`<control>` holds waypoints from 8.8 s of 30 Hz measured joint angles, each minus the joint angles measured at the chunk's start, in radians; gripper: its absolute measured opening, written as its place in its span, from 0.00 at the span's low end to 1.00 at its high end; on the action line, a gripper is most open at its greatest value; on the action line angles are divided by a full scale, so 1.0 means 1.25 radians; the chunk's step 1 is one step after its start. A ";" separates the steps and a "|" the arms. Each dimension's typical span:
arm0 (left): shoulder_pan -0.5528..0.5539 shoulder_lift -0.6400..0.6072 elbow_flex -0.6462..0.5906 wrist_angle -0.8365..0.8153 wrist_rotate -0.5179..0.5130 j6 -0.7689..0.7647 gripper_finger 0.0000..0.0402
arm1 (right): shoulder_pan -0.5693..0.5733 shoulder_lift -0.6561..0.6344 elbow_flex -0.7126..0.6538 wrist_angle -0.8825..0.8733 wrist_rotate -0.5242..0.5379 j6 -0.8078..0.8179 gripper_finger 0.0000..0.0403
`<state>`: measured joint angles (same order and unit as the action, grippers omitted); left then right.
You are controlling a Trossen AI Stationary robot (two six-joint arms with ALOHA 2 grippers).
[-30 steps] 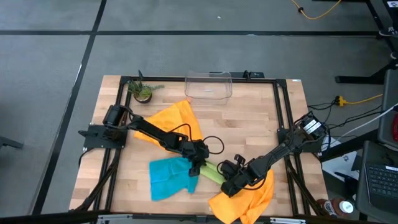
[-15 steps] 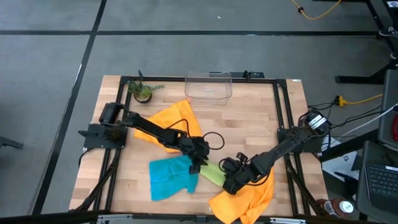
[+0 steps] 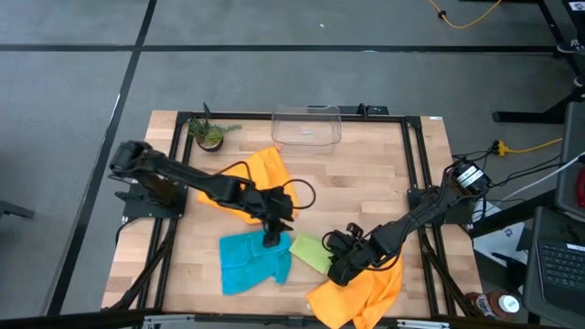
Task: Fold microfiber towels
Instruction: Fold the green microfiber cloth, then put the green microfiber cloth into the transparent bin
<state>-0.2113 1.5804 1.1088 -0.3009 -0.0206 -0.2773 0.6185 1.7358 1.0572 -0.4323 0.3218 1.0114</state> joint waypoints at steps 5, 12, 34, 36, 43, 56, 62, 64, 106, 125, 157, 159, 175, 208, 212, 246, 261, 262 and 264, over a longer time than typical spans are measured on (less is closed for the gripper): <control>-0.041 -0.060 0.000 -0.070 -0.093 -0.001 0.31 | 0.000 -0.001 0.048 0.020 0.038 -0.104 0.38; -0.106 -0.071 0.000 -0.113 -0.173 -0.003 0.31 | 0.000 0.036 0.062 0.213 0.039 -0.251 0.38; -0.175 -0.071 0.000 -0.149 -0.208 -0.009 0.31 | 0.000 0.224 0.393 -0.233 0.121 -0.145 0.38; -0.178 -0.071 0.000 -0.149 -0.208 -0.008 0.31 | 0.001 0.224 0.395 -0.229 0.089 -0.146 0.38; -0.178 -0.071 0.000 -0.149 -0.208 -0.007 0.31 | 0.001 0.224 0.395 -0.204 -0.020 -0.223 0.38; -0.178 -0.071 0.000 -0.148 -0.208 -0.006 0.31 | -0.018 0.224 0.368 -0.163 0.031 -0.247 0.68; -0.178 -0.071 0.000 -0.148 -0.208 -0.006 0.31 | -0.021 0.235 0.367 -0.161 0.037 -0.210 0.71; -0.178 -0.071 0.000 -0.148 -0.208 -0.006 0.31 | -0.021 0.253 0.367 -0.166 0.036 -0.210 0.71; -0.178 -0.071 0.000 -0.148 -0.265 -0.008 0.31 | -0.105 0.398 0.372 -0.422 0.170 -0.190 0.05; -0.181 -0.070 0.000 -0.150 -0.267 -0.007 0.31 | -0.282 0.277 0.358 -0.845 0.451 -0.171 0.05; -0.161 -0.070 -0.001 -0.194 -0.276 0.000 0.31 | -0.901 0.226 0.362 -0.015 -0.053 -1.490 0.05; -0.155 -0.070 -0.001 -0.194 -0.276 0.000 0.31 | -0.900 0.233 0.362 -0.014 -0.093 -1.490 0.05; -0.138 -0.070 -0.001 -0.209 -0.289 0.000 0.31 | -0.895 0.241 0.363 -0.016 -0.149 -1.495 0.44; -0.138 -0.070 0.000 -0.217 -0.290 0.000 0.31 | -0.979 0.372 0.576 -0.116 -0.462 -1.205 0.03; -0.138 -0.070 0.000 -0.217 -0.290 0.000 0.31 | -0.967 0.401 0.576 -0.135 -0.469 -1.208 0.01; -0.107 -0.071 0.000 -0.217 -0.292 0.001 0.31 | -0.964 0.397 0.521 -0.159 -0.525 -1.204 0.01; -0.109 -0.071 0.000 -0.221 -0.291 -0.003 0.31 | -0.977 0.391 0.658 -0.382 -0.434 -1.140 0.01; -0.109 -0.071 0.000 -0.221 -0.291 -0.003 0.31 | -0.979 0.395 0.641 -0.382 -0.434 -1.134 0.01; -0.109 -0.071 0.000 -0.221 -0.291 -0.003 0.31 | -0.980 0.404 0.604 -0.360 -0.432 -1.128 0.01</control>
<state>-0.3473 1.4921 1.1091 -0.5770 -0.3843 -0.2806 -0.6071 2.2405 1.8125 -0.8822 -0.2184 -0.3992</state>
